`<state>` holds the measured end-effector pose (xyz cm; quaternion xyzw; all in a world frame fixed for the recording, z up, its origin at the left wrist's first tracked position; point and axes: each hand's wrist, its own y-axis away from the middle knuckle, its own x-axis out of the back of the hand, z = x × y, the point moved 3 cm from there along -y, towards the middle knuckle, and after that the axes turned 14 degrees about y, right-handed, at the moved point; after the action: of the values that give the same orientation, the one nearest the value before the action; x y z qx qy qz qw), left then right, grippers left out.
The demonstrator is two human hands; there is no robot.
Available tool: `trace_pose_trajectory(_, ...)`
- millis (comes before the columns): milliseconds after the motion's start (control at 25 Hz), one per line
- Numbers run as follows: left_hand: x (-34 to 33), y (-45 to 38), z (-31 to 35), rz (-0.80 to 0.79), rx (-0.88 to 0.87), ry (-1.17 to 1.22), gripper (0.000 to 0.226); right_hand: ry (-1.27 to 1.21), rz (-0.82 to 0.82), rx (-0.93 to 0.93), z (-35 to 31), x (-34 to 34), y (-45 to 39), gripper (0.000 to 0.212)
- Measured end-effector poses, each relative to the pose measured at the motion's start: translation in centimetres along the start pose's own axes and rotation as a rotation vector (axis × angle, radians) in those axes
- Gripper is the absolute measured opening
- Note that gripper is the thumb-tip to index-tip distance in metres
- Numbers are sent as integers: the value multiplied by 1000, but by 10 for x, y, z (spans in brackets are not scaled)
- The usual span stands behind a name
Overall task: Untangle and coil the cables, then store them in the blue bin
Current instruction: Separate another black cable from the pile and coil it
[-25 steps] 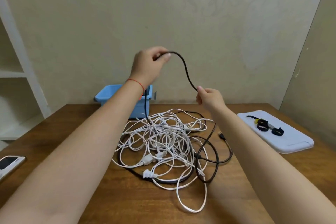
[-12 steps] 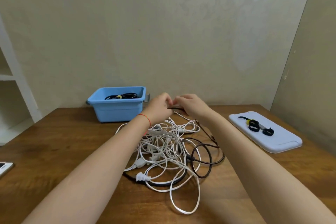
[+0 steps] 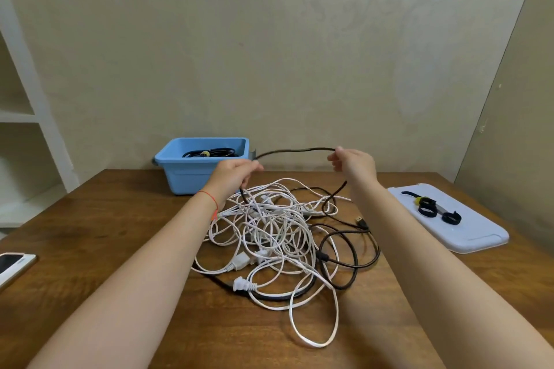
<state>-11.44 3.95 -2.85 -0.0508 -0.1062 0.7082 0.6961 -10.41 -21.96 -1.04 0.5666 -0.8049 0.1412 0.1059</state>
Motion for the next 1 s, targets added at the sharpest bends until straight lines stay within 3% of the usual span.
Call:
trace_pose_trajectory(120, -8, -11, 40, 124, -324, -299, 21, 239, -35, 147, -15, -9, 7, 42)
trace_pose_trajectory(200, -30, -11, 69, 59, -516, -622, 22, 218, -6, 352, -38, -18, 16, 43)
trace_pose_trajectory(320, -71, -5, 77, -138, -446, -1002, 28, 98, -63, 463, -59, -35, 30, 32)
trace_pose_trajectory(400, -84, 4, 61, -193, -354, -982, 28, 176, -131, 422, -54, -43, 29, 30)
trace_pose_trajectory(680, -69, 6, 11, -198, -172, -547, 44, 379, -308, 237, -16, -24, 25, 44)
trace_pose_trajectory(840, -28, 0, 5, -158, -160, -624, 43, 615, -280, 269, 7, 11, 10, 76)
trace_pose_trajectory(920, -11, -7, 12, -101, -159, -689, 43, 625, -177, 288, 13, 23, 0, 65)
trace_pose_trajectory(1000, 1, -14, 23, -28, -187, -703, 42, 654, 33, 290, 14, 34, -10, 60)
